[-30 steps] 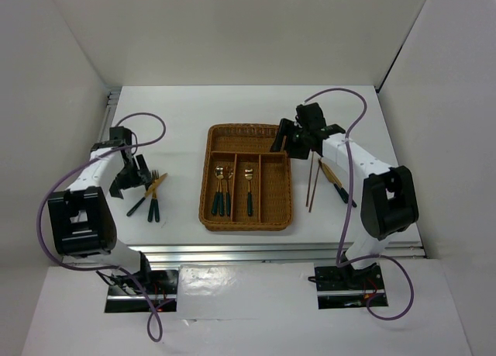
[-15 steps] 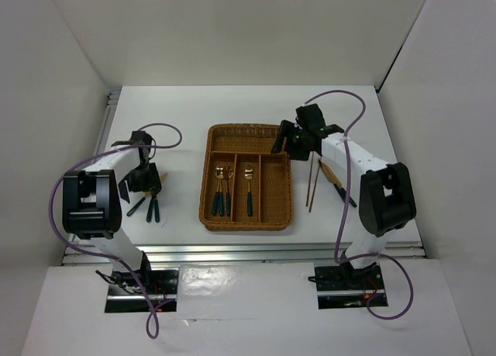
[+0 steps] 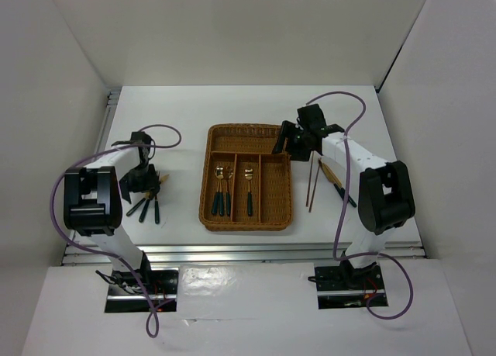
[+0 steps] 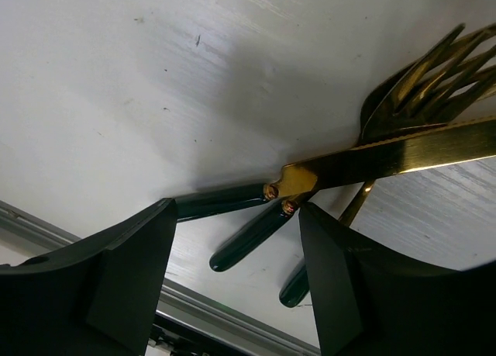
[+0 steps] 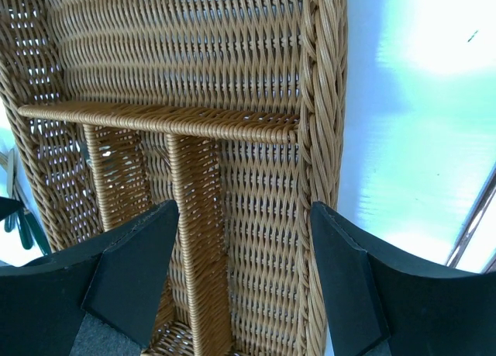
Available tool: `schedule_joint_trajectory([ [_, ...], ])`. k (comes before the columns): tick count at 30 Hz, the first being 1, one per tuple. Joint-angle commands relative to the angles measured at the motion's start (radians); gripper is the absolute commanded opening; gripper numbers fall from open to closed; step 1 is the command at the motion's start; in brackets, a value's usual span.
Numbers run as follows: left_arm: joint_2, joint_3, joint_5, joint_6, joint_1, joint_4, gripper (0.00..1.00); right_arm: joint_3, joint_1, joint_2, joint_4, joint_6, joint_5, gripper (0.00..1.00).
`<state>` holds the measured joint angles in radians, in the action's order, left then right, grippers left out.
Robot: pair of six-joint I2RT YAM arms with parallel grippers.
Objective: Sort the eating utensils into containers
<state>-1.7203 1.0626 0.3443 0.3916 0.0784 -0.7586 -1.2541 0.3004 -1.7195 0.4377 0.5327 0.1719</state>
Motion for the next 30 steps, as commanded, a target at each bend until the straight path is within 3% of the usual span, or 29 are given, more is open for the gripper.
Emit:
schedule_joint_trajectory([
  [1, -0.039, 0.022, -0.062, -0.025, 0.008, 0.018, 0.78, -0.01, -0.006, -0.011, -0.037, -0.014, 0.012, 0.76],
  [14, -0.081, 0.033, -0.209, -0.056, 0.008, 0.045, 0.69, -0.01, -0.006, -0.011, -0.037, -0.005, 0.012, 0.76],
  [24, -0.163, 0.128, -0.327, -0.036, 0.008, 0.054, 0.58, -0.01, -0.015, -0.02, -0.037, -0.005, 0.003, 0.75],
  [30, -0.225, 0.229, -0.373, -0.016, -0.051, 0.064, 0.53, -0.01, -0.015, -0.029, -0.037, -0.005, 0.003, 0.74],
])
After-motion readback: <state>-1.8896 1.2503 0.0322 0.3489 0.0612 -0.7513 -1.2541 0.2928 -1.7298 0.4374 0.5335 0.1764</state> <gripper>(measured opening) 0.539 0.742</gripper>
